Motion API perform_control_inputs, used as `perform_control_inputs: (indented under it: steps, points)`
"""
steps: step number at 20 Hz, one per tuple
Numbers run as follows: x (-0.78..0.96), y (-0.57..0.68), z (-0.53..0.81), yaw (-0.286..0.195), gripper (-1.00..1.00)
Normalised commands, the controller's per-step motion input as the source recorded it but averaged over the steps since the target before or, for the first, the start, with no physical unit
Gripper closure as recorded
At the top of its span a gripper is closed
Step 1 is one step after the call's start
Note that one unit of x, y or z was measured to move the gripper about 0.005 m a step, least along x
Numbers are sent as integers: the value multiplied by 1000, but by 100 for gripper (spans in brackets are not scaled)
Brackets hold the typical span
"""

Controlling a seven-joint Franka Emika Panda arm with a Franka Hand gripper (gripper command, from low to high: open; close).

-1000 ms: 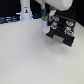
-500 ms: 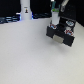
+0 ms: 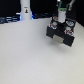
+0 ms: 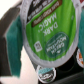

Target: Open the kcup holder, insert the kcup into the holder, and close the kcup holder

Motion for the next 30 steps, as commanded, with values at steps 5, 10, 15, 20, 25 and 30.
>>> perform_control_inputs:
  steps: [5, 10, 15, 20, 25, 30]
  points:
    - [-63, 509, -72, 77, 100]
    - [-142, 329, -182, 106, 100]
    - [-79, 66, -289, 74, 100]
    - [-42, 3, -293, 43, 100]
    - [-8, -2, -234, 12, 100]
    - [34, -20, -113, -3, 100]
